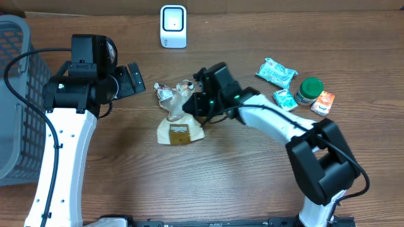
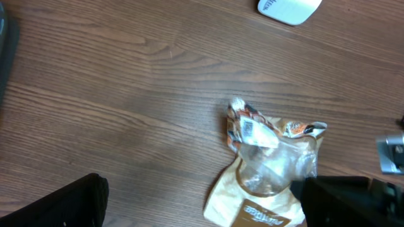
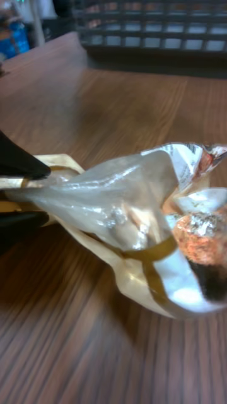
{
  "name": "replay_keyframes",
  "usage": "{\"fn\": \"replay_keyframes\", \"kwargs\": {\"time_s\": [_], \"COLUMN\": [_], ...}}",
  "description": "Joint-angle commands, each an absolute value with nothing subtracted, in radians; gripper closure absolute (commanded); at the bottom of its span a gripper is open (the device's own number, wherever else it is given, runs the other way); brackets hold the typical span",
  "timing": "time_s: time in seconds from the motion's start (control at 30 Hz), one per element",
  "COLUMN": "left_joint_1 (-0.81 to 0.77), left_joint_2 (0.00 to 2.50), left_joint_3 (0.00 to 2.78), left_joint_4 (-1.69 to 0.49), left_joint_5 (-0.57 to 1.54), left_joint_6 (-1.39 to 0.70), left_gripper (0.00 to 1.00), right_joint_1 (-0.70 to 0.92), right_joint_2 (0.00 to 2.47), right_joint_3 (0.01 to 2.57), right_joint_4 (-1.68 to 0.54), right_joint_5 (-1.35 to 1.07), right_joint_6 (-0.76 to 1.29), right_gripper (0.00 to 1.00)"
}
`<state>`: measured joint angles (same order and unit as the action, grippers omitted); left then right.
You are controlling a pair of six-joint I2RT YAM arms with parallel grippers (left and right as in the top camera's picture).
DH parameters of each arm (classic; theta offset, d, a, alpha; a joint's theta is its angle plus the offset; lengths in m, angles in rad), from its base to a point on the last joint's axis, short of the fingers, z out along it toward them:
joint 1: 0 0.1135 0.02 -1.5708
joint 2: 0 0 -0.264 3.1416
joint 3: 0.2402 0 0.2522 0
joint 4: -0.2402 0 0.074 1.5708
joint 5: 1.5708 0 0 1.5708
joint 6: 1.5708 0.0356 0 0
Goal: Scan the item barcode
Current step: 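Move the right gripper to the clear snack bag and grasp it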
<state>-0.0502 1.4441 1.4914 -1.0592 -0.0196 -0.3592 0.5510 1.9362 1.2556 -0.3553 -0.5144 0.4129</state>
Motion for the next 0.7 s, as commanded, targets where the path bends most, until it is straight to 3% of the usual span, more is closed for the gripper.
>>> {"fn": "replay_keyframes", "kwargs": {"time_s": [0.0,0.1,0.17,0.47,0.67], "left_joint_1": [-0.046,-0.046,-0.046,-0.046,-0.047], "left_joint_2": [1.442,1.442,1.442,1.442,1.442], "left_joint_3": [1.506,1.506,1.506,1.506,1.506], "left_joint_4": [-1.059,-1.059,-1.059,-1.059,-1.059], "left_joint_5": [-0.026,-0.026,-0.026,-0.026,-0.026], "left_joint_6": [-0.337,-0.337,-0.337,-0.337,-0.337], "left_gripper": [0.01,0.01,0.00,0.00,0.00], "right_joint_1": [0.509,0.465,0.435,0.407,0.463], "right_joint_2": [1.921,1.921,1.921,1.967,2.077], "right_joint_3": [1.266,1.266,1.265,1.262,1.262], "right_joint_4": [-0.427,-0.486,-0.508,-0.519,-0.442], "right_joint_5": [-0.595,-0.629,-0.659,-0.676,-0.699], "right_joint_6": [0.257,0.257,0.258,0.292,0.429], "right_gripper": [0.33,0.16,0.11,0.09,0.13]}}
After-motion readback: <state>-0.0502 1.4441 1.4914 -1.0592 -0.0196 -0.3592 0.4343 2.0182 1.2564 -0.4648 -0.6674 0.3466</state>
